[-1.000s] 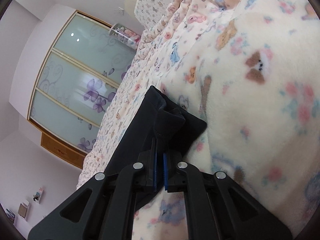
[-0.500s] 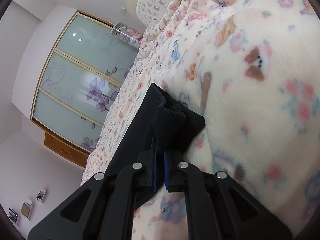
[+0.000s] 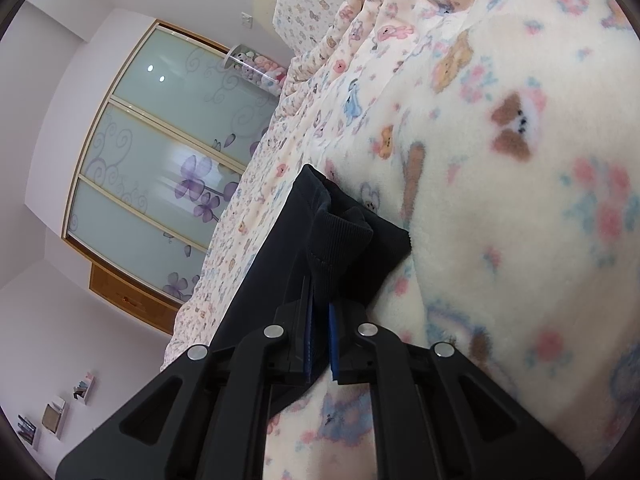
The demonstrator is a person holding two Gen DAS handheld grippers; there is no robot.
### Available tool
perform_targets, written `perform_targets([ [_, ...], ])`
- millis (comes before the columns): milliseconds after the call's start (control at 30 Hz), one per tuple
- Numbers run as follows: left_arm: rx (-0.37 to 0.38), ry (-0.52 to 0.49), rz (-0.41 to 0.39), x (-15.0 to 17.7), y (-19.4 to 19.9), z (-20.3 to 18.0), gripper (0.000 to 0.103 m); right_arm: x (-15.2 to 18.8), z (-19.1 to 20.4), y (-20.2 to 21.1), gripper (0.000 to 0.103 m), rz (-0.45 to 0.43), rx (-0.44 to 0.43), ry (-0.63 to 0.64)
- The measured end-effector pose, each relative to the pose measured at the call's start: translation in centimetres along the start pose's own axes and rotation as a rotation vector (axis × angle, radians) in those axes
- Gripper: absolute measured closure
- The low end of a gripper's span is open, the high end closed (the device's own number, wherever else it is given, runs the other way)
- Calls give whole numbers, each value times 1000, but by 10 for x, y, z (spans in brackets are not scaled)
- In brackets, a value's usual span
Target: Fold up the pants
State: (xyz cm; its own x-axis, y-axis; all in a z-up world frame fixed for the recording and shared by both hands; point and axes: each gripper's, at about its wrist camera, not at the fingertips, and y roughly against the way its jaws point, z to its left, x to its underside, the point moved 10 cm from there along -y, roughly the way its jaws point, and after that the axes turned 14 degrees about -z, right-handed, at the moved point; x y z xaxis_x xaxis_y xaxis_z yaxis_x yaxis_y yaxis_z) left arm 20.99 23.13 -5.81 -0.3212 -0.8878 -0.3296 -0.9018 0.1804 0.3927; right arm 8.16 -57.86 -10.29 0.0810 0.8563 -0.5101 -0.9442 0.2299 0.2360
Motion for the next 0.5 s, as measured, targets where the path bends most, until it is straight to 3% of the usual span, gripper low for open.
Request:
perform_targets([
  [100, -22, 56, 4, -9, -8, 13, 31, 1, 1, 0, 92, 1, -5, 3],
  [200, -37, 66, -13, -16, -13, 18, 43, 2, 3, -1, 91, 3, -6, 6],
  [233, -50, 70, -18, -17, -15, 22, 53, 2, 3, -1, 90, 3, -6, 6],
  [267, -63, 73, -21, -18, -14, 26, 73, 3, 3, -1, 90, 3, -7, 6],
  [300, -82, 72, -27, -18, -13, 30, 86, 3, 3, -1, 90, 2, -6, 6],
  [333, -94, 66, -30, -16, -9, 34, 95, 2, 3, -1, 90, 2, -7, 5],
  [500, -96, -71, -102, -17, 13, 16, 95, 3, 4, -1, 90, 1, -11, 5],
])
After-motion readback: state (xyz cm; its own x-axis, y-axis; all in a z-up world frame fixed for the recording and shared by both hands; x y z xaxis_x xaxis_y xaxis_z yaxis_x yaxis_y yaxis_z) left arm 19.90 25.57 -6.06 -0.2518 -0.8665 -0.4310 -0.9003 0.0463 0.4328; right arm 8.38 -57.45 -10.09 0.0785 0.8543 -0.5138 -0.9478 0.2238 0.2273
